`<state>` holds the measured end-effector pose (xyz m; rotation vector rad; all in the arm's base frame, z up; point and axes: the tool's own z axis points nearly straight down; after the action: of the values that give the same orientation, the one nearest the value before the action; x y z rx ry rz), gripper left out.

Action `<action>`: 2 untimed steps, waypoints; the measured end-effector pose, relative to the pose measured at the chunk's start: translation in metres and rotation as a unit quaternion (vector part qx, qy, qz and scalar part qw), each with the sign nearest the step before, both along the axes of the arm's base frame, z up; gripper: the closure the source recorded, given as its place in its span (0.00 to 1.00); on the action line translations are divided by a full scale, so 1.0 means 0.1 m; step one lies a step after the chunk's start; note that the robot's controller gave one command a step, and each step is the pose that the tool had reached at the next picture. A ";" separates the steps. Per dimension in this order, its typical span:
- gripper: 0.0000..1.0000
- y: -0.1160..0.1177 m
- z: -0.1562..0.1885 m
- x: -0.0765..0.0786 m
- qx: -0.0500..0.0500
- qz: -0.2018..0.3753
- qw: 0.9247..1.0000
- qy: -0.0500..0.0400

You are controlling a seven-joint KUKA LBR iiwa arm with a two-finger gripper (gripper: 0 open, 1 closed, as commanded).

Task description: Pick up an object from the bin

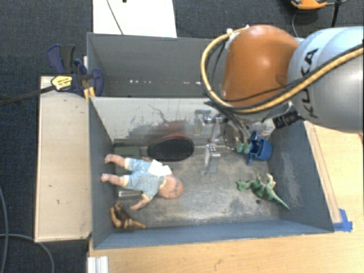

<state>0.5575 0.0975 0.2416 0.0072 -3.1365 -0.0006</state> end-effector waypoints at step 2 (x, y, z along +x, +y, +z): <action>0.00 0.25 -0.60 -0.09 0.001 0.027 1.000 -0.006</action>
Offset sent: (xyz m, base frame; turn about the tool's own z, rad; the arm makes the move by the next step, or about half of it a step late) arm -0.0285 0.0682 -0.1716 -0.1345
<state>0.5489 0.1224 0.1818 0.0924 -3.1479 -0.0020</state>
